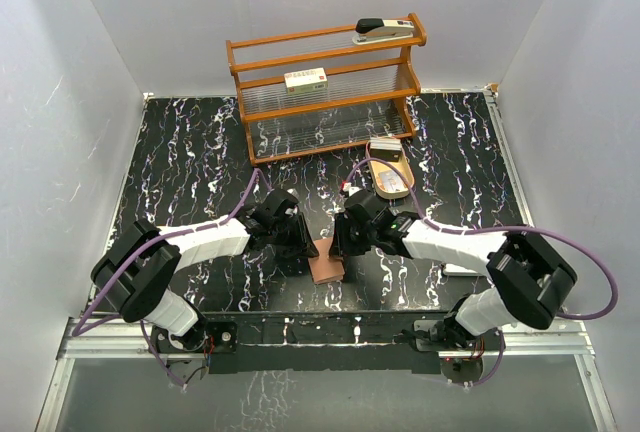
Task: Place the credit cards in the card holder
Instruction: Close the card holder at the center of the board.
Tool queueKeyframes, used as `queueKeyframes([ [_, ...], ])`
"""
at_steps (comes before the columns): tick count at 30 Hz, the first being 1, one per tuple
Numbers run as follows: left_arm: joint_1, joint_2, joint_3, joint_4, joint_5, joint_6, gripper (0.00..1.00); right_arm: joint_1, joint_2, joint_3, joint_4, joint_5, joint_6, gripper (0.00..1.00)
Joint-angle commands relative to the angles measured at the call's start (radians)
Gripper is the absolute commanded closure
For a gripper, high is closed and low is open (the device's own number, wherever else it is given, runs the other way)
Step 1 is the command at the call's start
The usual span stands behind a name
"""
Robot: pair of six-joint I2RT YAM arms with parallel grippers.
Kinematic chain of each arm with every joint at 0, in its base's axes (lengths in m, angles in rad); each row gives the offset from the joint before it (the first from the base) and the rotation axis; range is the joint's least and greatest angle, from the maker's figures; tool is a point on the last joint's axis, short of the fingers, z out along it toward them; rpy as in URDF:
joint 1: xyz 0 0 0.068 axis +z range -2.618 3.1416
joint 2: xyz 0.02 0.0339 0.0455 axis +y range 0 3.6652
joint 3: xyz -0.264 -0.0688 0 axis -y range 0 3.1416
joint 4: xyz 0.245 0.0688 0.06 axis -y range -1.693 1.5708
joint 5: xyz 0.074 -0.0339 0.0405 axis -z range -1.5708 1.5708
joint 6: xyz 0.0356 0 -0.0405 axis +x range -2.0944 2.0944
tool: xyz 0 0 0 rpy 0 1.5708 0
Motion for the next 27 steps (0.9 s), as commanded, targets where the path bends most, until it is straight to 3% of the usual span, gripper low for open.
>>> queueKeyframes([
  [1,0.0,0.003,0.011,0.006,0.012,0.001,0.82,-0.003,0.022,0.002,0.068,-0.018,0.005,0.83],
  [27,-0.001,0.013,0.017,0.007,0.015,0.003,0.82,-0.002,0.055,0.008,0.073,-0.044,0.007,0.86],
])
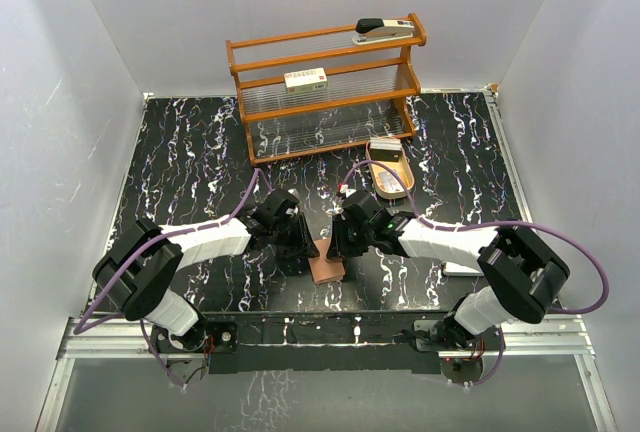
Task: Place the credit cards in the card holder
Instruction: Close the card holder at the center of the board.
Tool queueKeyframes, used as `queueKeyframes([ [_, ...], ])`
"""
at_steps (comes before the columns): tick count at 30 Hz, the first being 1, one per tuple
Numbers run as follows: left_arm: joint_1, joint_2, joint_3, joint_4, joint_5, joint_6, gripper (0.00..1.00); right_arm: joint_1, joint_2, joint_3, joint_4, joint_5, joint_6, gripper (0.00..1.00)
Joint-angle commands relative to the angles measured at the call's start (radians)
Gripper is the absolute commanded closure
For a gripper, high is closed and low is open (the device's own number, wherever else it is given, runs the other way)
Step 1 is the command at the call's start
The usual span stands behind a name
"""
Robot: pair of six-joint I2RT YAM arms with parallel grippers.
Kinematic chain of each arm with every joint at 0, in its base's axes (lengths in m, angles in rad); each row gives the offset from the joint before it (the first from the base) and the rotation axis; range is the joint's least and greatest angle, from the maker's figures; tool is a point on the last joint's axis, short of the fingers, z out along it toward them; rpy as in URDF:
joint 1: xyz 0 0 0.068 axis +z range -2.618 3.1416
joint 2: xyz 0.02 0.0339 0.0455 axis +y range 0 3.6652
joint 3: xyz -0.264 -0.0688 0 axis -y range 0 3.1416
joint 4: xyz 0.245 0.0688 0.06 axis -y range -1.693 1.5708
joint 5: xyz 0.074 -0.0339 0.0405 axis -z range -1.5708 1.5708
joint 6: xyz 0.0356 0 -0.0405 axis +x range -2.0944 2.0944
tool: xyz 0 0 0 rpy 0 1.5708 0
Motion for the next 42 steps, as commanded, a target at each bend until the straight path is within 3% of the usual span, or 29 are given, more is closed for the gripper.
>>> queueKeyframes([
  [1,-0.001,0.0,0.016,-0.008,0.009,0.003,0.82,-0.002,0.01,0.008,0.029,0.009,0.003,0.86],
  [18,-0.001,0.0,0.008,0.003,0.009,-0.002,0.82,0.004,0.099,0.077,-0.127,0.103,-0.036,0.91],
  [29,-0.001,-0.004,-0.012,0.017,0.011,-0.009,0.82,0.01,0.25,0.15,-0.286,0.127,-0.092,0.91],
  [42,0.029,-0.134,-0.011,-0.126,-0.097,-0.042,0.88,0.038,0.416,0.248,-0.509,0.195,-0.135,0.92],
])
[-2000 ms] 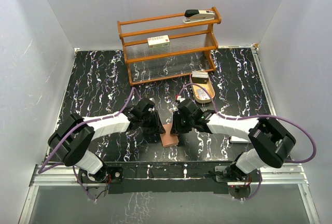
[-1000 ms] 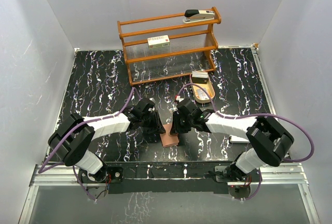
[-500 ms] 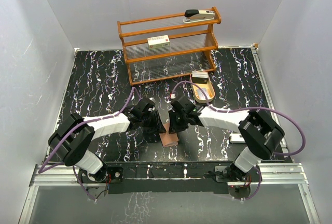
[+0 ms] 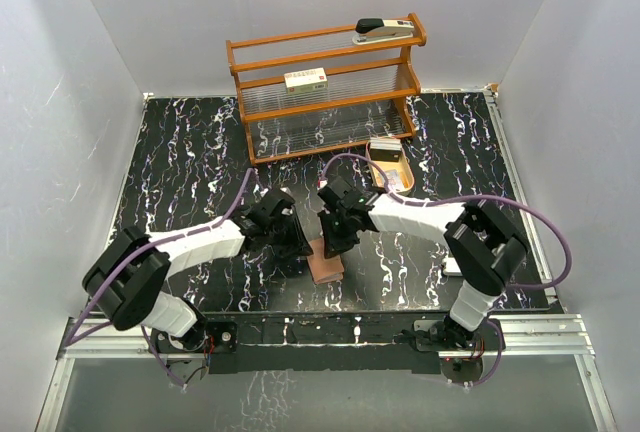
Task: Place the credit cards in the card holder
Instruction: Close the card holder at the center of the board.
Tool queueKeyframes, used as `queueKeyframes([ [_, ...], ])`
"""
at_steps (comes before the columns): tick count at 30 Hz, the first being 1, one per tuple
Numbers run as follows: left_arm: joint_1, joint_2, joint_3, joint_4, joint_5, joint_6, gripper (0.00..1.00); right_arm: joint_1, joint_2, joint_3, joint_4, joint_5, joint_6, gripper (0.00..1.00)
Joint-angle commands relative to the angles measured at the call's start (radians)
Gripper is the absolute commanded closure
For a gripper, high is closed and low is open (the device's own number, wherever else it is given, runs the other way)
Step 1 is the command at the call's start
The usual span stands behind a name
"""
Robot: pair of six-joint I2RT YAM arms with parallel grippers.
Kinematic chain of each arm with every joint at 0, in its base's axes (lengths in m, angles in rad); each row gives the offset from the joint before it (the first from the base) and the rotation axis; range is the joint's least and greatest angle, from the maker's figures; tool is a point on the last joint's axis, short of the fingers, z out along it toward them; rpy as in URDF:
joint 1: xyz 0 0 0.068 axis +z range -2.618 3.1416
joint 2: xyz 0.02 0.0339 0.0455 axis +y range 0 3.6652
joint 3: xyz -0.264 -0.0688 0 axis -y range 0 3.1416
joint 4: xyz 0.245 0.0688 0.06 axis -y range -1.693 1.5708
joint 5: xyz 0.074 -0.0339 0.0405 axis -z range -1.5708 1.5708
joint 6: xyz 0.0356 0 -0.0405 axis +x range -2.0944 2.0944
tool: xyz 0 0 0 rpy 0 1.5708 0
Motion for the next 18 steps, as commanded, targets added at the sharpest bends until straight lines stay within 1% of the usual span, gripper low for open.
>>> queueKeyframes([
  [1,0.03,-0.086,-0.015,-0.056,-0.027,-0.021,0.86,0.032,0.179,-0.04,-0.174,0.197,-0.063,0.92],
  [3,0.037,-0.088,-0.023,-0.039,-0.009,-0.026,0.85,0.04,0.173,-0.028,-0.179,0.206,-0.064,0.91],
  [5,0.038,-0.088,-0.019,-0.022,0.009,-0.02,0.84,0.041,0.128,-0.032,-0.145,0.187,-0.06,0.9],
  [8,0.038,-0.062,0.003,-0.014,0.039,0.005,0.82,0.041,0.001,-0.063,-0.058,0.187,-0.017,0.88],
  [11,0.038,-0.035,0.016,0.004,0.056,0.028,0.81,0.035,-0.128,-0.122,0.054,0.153,0.016,0.87],
  [14,0.039,-0.008,0.045,0.008,0.073,0.051,0.81,0.028,-0.204,-0.175,0.132,0.126,0.033,0.87],
  [18,0.038,0.027,0.077,0.001,0.092,0.07,0.81,0.016,-0.272,-0.189,0.16,0.113,0.045,0.86],
])
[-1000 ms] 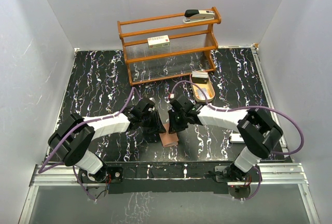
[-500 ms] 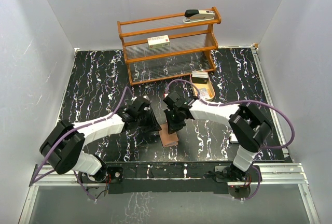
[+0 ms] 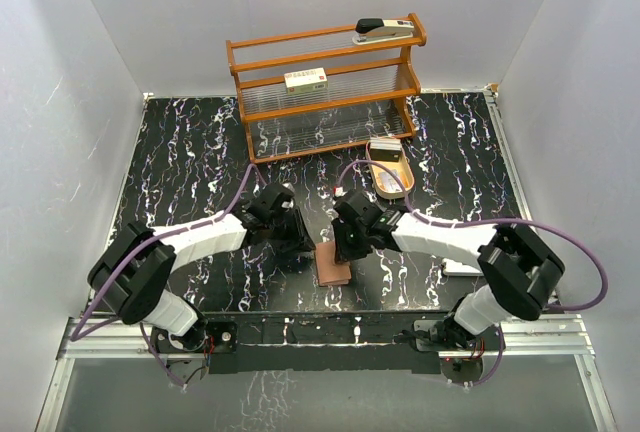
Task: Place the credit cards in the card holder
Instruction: Close the card holder at the center of the board.
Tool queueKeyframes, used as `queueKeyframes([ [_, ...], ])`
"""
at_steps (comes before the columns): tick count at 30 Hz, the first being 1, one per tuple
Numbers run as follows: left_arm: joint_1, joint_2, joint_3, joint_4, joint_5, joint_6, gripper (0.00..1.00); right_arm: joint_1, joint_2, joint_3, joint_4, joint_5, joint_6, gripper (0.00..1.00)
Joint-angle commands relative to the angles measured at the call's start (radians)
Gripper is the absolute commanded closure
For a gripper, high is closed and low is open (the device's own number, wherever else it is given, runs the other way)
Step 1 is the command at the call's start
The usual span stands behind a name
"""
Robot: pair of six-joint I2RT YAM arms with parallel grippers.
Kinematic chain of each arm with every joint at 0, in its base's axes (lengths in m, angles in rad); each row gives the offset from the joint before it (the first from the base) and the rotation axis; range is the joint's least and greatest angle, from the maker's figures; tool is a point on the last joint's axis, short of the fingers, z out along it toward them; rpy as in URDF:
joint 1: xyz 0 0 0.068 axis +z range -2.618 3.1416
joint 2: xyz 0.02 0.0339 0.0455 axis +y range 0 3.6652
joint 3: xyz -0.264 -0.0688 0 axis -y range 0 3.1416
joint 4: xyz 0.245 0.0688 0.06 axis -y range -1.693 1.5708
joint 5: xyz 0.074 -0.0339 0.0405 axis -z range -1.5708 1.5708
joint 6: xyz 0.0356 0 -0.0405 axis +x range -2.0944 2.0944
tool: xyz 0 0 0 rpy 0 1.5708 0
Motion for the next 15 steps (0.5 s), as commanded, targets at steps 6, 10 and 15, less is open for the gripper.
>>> queueKeyframes([
  [6,0.001,0.074,0.081,0.016,0.098,0.048,0.81,-0.057,-0.109,-0.041,0.104,-0.026,0.02,0.86],
  [10,-0.008,0.089,0.088,0.02,0.121,0.04,0.81,-0.067,-0.121,-0.066,0.128,-0.055,0.024,0.86],
  [15,-0.023,0.113,0.107,0.011,0.129,0.043,0.81,-0.072,-0.129,-0.087,0.143,-0.068,0.032,0.86],
])
